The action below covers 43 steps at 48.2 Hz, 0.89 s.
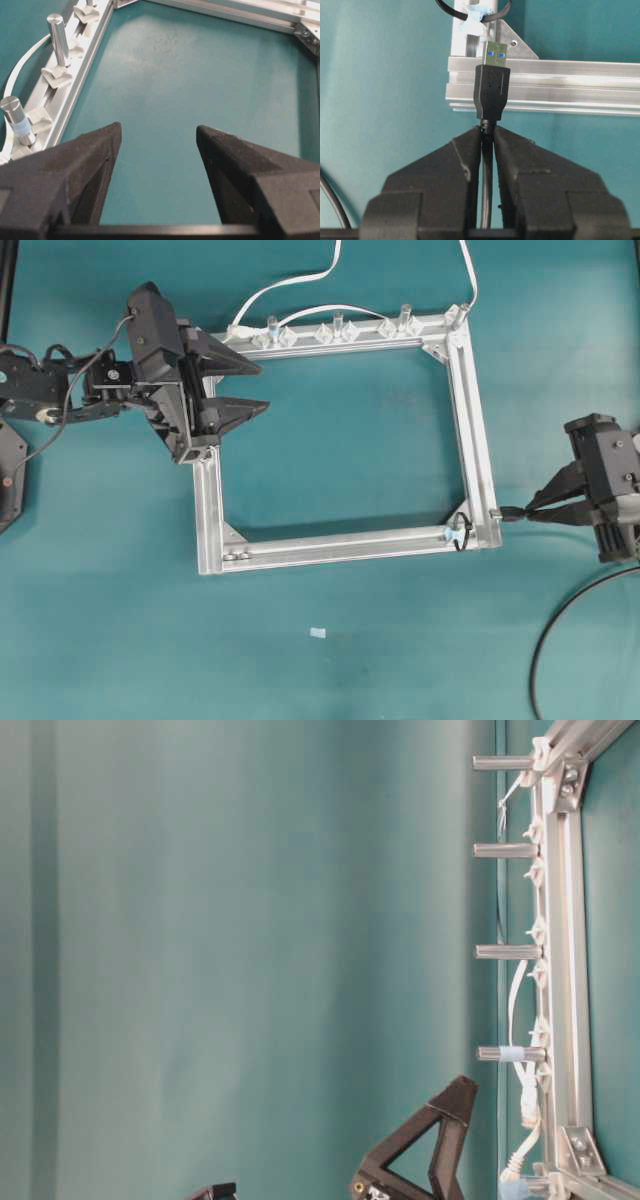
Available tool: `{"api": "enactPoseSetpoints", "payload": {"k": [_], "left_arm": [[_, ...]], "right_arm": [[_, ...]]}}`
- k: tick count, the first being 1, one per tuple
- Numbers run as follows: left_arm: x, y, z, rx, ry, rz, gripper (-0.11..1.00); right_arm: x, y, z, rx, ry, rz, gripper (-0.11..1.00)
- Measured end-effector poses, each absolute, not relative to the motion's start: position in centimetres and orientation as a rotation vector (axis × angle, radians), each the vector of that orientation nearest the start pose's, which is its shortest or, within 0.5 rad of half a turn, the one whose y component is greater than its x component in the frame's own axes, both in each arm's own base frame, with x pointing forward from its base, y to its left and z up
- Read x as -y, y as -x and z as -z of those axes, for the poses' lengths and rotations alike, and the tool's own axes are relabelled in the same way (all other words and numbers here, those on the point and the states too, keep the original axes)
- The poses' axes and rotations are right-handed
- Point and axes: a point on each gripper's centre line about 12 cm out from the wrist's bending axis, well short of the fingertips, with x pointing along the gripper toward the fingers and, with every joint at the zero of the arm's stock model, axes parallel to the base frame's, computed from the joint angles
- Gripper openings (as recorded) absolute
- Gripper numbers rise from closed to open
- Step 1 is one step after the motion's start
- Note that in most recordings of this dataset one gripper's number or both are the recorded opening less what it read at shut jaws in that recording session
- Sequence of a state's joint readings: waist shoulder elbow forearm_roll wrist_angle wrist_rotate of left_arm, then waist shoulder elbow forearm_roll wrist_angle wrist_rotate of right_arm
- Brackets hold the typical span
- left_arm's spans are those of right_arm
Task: Insert the wire through the string loop located on the right side.
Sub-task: 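Push the USB plug through the black zip-tie loop with the right gripper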
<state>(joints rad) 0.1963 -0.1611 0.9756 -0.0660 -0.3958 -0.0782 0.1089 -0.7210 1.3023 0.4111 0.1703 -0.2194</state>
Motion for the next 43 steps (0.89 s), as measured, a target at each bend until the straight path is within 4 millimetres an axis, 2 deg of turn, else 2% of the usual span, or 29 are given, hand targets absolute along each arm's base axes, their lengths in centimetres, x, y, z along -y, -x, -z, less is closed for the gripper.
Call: {"api": "enactPoseSetpoints", "payload": {"k": [43], "left_arm": [[-6.63,-31.8,-16.67,-0.403,0.174,-0.248,0.68]], "right_arm": [[-3.06,-18.59,-14.64,-0.754,-0.154,-0.107,0.11]]}}
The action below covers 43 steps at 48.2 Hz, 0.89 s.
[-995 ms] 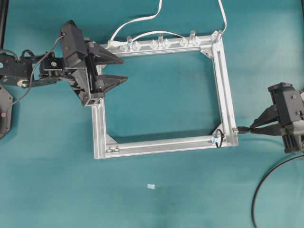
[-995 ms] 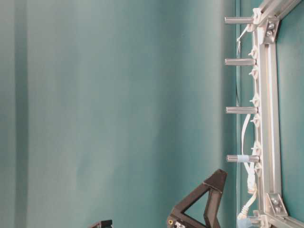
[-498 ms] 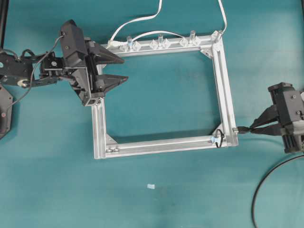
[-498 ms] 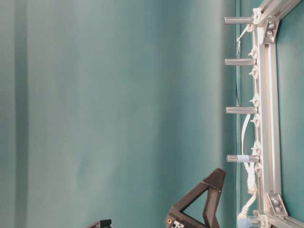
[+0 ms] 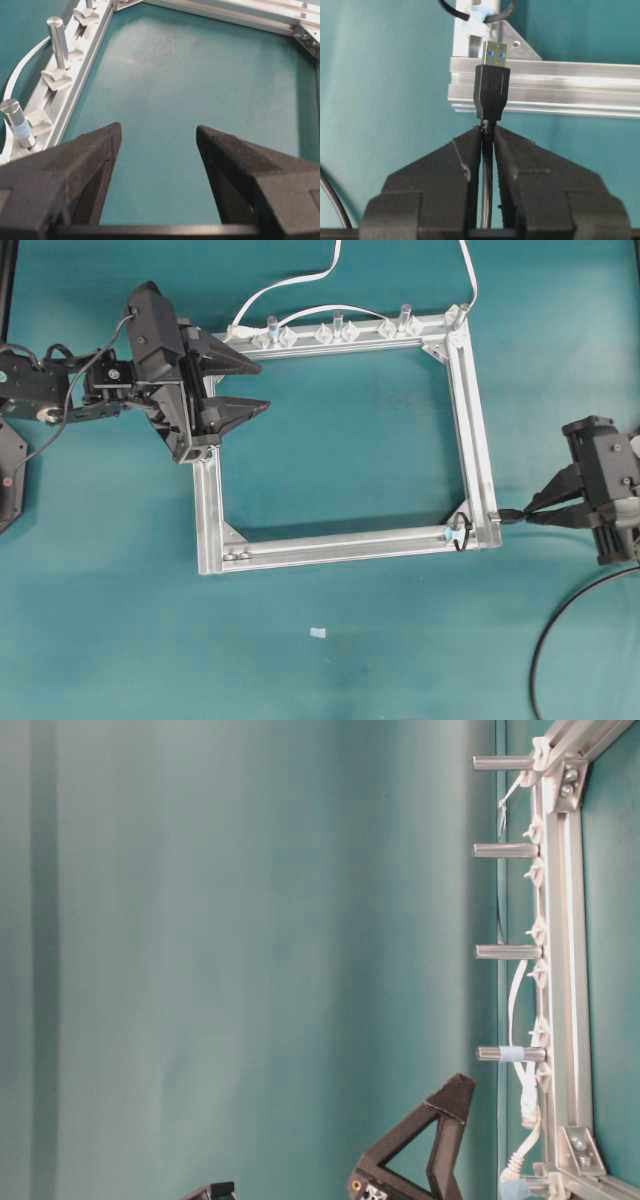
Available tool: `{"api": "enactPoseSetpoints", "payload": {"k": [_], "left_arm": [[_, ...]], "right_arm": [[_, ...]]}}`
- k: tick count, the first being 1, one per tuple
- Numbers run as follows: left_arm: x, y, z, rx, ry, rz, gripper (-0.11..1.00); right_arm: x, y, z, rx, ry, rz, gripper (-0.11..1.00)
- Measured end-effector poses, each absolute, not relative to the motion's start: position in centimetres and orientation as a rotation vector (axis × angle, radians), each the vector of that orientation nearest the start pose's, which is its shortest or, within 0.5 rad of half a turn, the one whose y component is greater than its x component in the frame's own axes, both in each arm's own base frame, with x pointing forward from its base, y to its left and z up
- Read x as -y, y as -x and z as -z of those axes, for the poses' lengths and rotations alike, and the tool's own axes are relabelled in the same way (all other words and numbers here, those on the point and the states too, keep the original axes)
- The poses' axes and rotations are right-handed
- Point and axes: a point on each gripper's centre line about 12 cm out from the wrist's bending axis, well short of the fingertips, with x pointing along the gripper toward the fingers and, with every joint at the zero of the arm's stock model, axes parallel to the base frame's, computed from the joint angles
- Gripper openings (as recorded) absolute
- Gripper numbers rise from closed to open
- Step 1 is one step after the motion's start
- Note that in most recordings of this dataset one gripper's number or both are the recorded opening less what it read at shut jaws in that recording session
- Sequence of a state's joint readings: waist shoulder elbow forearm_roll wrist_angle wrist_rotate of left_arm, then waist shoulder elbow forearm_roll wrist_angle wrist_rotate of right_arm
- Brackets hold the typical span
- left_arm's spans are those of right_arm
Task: Insert the wire through the string loop located on the right side.
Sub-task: 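Push the USB plug through the black zip-tie loop with the right gripper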
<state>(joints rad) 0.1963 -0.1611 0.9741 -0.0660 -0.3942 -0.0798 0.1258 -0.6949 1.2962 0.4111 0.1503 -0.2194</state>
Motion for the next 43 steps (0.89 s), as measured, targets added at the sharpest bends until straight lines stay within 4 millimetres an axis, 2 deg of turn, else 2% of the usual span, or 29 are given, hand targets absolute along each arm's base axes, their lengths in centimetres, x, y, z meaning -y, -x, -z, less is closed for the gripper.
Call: {"api": "enactPoseSetpoints", "payload": {"k": [14,22,31,43], "left_arm": [[-6.6,-31.8,-16.7,-0.403,0.174,-0.248,0.68],[-6.6,-31.8,-16.7,-0.401,0.174,-0.248,0.68],[-6.6,-31.8,-16.7,-0.4,0.174,-0.248,0.68],[-6.6,-31.8,-16.7,-0.401,0.174,-0.248,0.68]], "right_arm": [[-3.3,-20.8,-14.3,-0.752,-0.138,-0.088,0.11],[-4.1,-22.1,-14.1,-0.771,-0.123,-0.105,0.11],[-4.9,-23.2,-13.8,-0.771,-0.102,-0.127,0.11],[-5.1,-24.5,-13.7,-0.764,-0.098,-0.117,0.11]]}}
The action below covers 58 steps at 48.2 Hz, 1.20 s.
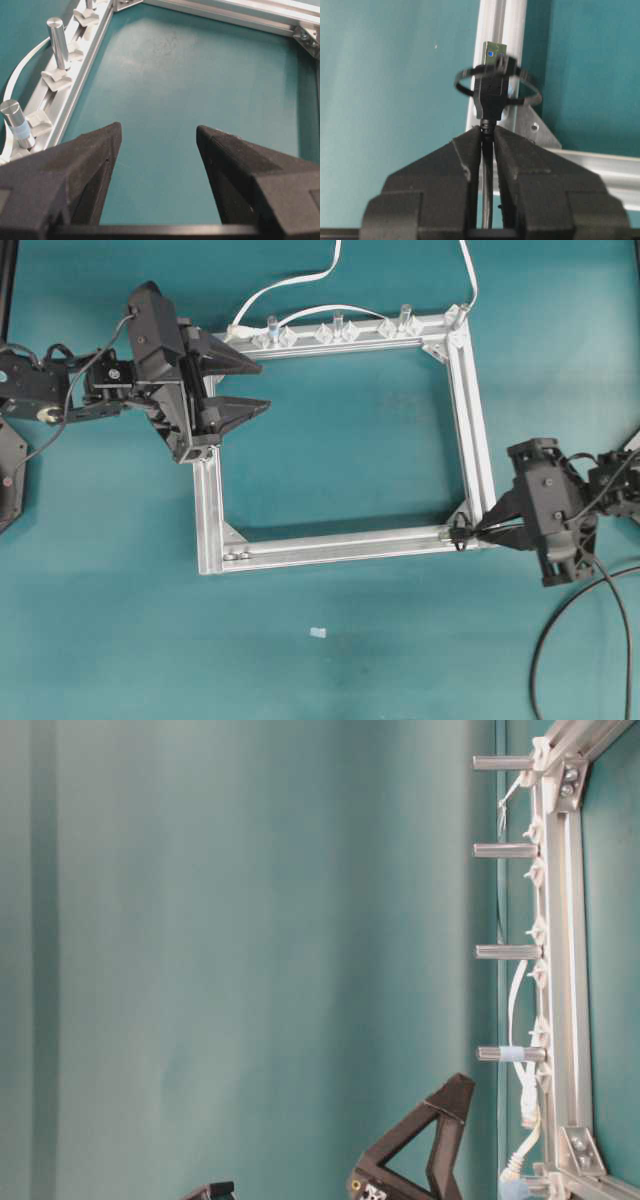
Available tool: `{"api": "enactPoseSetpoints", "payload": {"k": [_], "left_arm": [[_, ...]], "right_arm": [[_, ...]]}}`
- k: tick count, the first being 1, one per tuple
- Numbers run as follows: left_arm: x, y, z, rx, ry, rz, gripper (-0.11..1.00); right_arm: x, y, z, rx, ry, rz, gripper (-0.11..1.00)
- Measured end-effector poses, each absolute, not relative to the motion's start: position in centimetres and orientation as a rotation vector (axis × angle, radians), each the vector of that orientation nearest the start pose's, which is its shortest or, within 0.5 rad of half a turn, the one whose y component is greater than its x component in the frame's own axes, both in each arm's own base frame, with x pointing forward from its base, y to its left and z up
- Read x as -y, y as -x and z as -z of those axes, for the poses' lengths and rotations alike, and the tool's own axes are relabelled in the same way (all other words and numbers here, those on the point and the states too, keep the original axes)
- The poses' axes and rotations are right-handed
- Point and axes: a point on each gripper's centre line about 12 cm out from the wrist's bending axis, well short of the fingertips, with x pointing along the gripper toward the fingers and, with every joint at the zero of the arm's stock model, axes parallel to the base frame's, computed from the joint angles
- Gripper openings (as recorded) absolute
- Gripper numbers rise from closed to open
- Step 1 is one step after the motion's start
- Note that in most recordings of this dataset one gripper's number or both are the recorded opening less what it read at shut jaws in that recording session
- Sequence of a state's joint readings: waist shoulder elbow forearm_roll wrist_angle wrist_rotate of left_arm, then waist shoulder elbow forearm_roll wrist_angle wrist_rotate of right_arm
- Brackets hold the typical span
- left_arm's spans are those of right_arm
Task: Insert the wire through the string loop located on the right side.
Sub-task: 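Push the USB plug through the black zip-tie loop with the right gripper, then move the left gripper to the plug and grasp it beyond the loop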
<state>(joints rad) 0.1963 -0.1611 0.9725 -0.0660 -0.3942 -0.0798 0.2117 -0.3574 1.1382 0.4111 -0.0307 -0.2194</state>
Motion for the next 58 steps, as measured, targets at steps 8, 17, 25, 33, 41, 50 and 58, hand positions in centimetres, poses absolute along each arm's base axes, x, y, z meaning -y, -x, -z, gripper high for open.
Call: {"api": "enactPoseSetpoints", "payload": {"k": [8,17,25,33,41,50,58], "left_arm": [[-6.6,-31.8,-16.7,-0.402,0.172,-0.247,0.68],[-6.6,-31.8,-16.7,-0.401,0.174,-0.248,0.68],[-6.6,-31.8,-16.7,-0.401,0.174,-0.248,0.68],[-6.6,-31.8,-16.7,-0.4,0.174,-0.248,0.68],[-6.3,-31.9,-16.7,-0.402,0.172,-0.238,0.68],[-4.5,-32.4,-16.8,-0.423,0.162,-0.182,0.68],[-1.5,-32.7,-16.5,-0.487,0.145,-0.093,0.68]], "right_arm": [[-5.2,-25.2,-13.4,-0.77,-0.094,-0.112,0.11],[-5.3,-25.9,-13.2,-0.771,-0.093,-0.108,0.11],[-5.4,-26.2,-13.2,-0.771,-0.091,-0.107,0.11],[-5.4,-26.2,-13.1,-0.774,-0.091,-0.107,0.11],[-5.4,-26.2,-13.2,-0.772,-0.093,-0.107,0.11],[-5.4,-26.2,-13.2,-0.772,-0.091,-0.107,0.11],[-5.4,-26.2,-13.1,-0.772,-0.091,-0.107,0.11]]}}
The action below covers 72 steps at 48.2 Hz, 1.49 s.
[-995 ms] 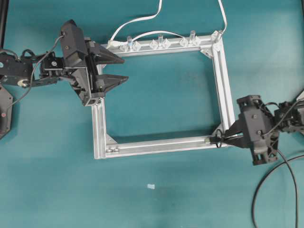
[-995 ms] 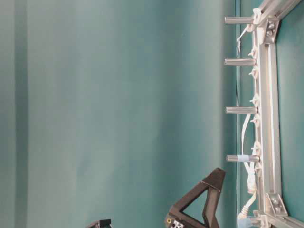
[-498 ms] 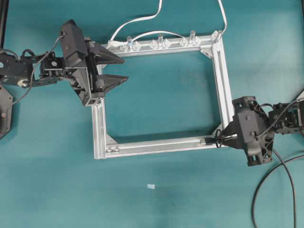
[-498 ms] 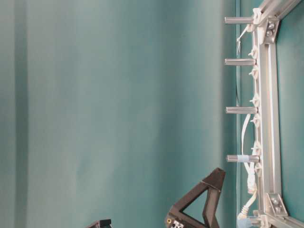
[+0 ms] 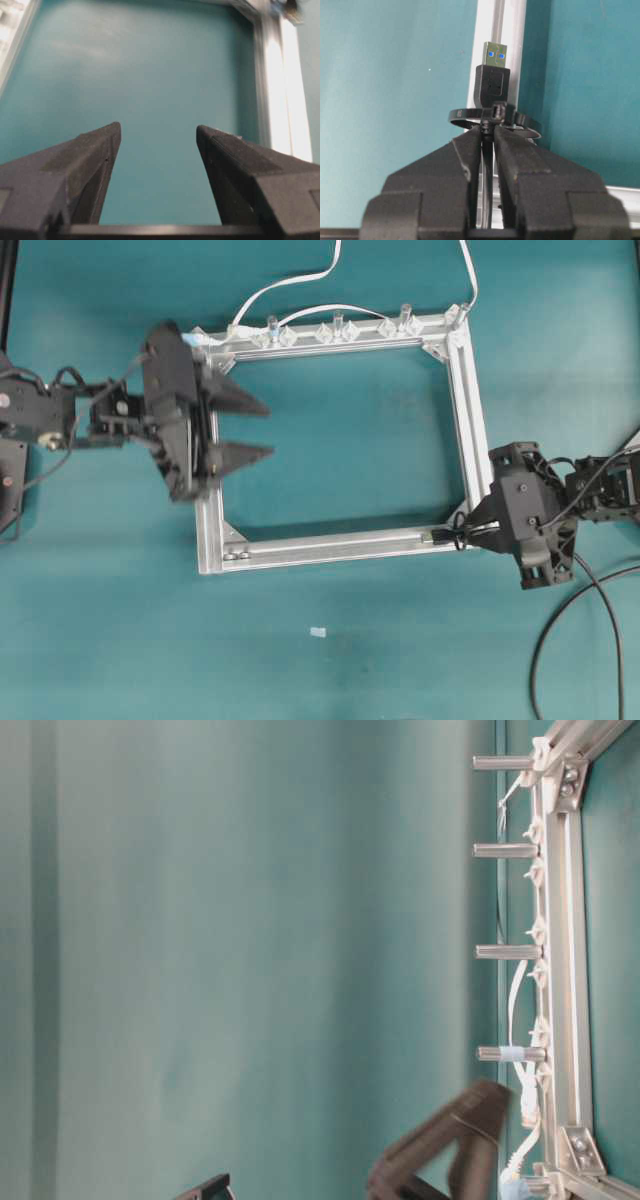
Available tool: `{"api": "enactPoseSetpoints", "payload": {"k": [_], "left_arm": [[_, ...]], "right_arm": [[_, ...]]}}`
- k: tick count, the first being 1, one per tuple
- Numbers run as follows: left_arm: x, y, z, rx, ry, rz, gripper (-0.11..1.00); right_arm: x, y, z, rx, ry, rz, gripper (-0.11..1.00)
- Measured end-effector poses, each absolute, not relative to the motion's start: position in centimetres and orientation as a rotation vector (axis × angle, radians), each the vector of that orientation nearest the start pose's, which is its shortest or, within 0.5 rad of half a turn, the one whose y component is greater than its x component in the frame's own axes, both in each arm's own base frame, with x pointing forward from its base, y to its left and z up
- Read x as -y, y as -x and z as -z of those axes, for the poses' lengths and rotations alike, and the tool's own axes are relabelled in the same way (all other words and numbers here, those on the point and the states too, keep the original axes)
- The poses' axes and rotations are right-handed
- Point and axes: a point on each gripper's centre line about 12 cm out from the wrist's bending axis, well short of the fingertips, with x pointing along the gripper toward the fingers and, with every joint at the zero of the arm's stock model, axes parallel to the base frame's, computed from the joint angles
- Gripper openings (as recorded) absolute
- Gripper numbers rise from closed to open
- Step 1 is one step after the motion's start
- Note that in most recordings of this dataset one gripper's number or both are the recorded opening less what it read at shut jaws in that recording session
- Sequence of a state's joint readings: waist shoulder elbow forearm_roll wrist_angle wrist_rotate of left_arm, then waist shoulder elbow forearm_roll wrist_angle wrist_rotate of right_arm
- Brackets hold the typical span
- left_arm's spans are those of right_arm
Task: Insert the wire through the string loop located on the right side.
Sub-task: 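Move the left gripper to the plug and grasp it beyond the loop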
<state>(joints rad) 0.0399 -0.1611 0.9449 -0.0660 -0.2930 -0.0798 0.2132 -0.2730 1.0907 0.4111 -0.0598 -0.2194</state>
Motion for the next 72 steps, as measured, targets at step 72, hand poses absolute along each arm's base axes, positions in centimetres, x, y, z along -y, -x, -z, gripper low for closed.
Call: {"api": "enactPoseSetpoints", "payload": {"k": [72], "left_arm": [[5.0,-45.0,-12.3,-0.62,0.193,0.027,0.68]], "right_arm": [[-5.3,-26.4,-13.4,-0.738,-0.089,-0.099,0.11]]}}
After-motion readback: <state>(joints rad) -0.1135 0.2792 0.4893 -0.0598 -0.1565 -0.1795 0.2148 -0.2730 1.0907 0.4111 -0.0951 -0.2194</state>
